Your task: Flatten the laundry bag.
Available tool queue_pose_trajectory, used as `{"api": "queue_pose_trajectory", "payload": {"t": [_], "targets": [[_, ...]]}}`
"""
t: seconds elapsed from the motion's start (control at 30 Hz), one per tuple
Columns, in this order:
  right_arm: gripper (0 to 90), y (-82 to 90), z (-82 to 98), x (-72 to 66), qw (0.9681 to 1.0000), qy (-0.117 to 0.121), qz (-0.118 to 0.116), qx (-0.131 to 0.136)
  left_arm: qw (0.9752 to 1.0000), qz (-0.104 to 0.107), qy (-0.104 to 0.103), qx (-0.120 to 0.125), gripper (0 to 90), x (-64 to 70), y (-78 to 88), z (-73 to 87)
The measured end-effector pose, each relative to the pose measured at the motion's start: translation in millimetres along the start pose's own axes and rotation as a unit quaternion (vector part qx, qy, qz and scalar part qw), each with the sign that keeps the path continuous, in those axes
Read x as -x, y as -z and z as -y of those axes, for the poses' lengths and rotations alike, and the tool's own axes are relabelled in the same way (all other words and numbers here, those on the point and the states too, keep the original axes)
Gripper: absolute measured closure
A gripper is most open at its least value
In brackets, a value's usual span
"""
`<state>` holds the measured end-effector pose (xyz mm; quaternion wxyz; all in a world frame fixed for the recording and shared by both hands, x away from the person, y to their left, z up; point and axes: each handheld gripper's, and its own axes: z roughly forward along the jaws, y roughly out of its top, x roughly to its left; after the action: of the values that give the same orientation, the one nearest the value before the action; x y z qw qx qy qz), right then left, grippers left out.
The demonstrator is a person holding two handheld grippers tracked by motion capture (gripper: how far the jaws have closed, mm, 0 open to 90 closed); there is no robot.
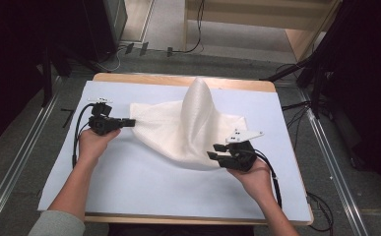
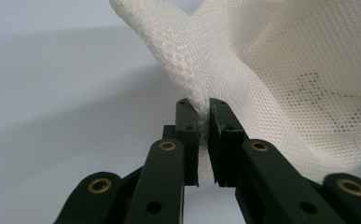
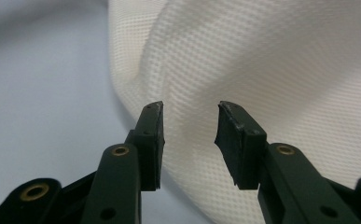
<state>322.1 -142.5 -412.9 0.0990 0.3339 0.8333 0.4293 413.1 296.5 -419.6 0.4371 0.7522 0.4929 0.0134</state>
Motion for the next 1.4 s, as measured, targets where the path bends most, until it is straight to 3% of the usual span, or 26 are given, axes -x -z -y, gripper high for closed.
{"api": "queue_pose_trajectory", "payload": {"t": [0.17,0.27,0.37,0.53,0.63,0.67,0.8,0.97,1.0,1.03,1.4], "targets": [[63.2,3.2,-3.0,11.7,0.9995,-0.027,0.013,0.007,0.9999,-0.004,-0.002,0.011,72.4,3.3,5.9,-0.7],[60.9,0.1,-8.3,13.5,0.9993,-0.032,0.019,0.0,0.9999,-0.006,-0.004,0.012,60.8,5.3,10.4,-1.3],[59.9,-3.6,-14.8,14.4,0.9992,-0.034,0.02,-0.002,0.9997,-0.016,-0.01,0.014,55.3,8.7,18.7,-2.1],[60.6,-7.6,-25.8,17.6,0.9994,-0.028,0.02,-0.006,0.9994,-0.02,-0.013,0.026,52.9,14.4,32.4,-3.1],[67.8,-7.4,-35.6,25.3,0.9993,-0.031,0.023,-0.005,0.9994,-0.019,-0.018,0.024,52.4,17.8,34.1,-2.7],[77.6,-6.2,-43.5,31.7,0.9992,-0.029,0.026,-0.005,0.9995,-0.017,-0.019,0.019,52.4,19.7,32.9,-2.3],[90.0,-8.0,-58.2,50.5,0.9986,-0.037,0.035,-0.008,0.9995,-0.015,-0.024,0.013,52.3,22.5,31.7,-1.7],[90.0,-12.8,-79.0,76.9,0.9968,-0.061,0.051,-0.006,0.9996,-0.008,-0.024,0.013,50.6,24.1,30.8,-1.1],[90.0,-12.8,-79.0,76.9,0.9968,-0.061,0.051,-0.006,0.9996,-0.008,-0.024,0.013,50.0,24.1,30.8,-1.1],[90.0,-15.3,-88.3,87.1,0.996,-0.07,0.056,-0.002,0.9996,-0.01,-0.023,0.014,49.4,23.9,31.0,-0.7],[90.0,-35.1,-126.5,109.0,0.9956,-0.06,0.07,-0.013,0.9996,-0.013,-0.022,0.013,46.7,21.6,31.1,1.4]]}}
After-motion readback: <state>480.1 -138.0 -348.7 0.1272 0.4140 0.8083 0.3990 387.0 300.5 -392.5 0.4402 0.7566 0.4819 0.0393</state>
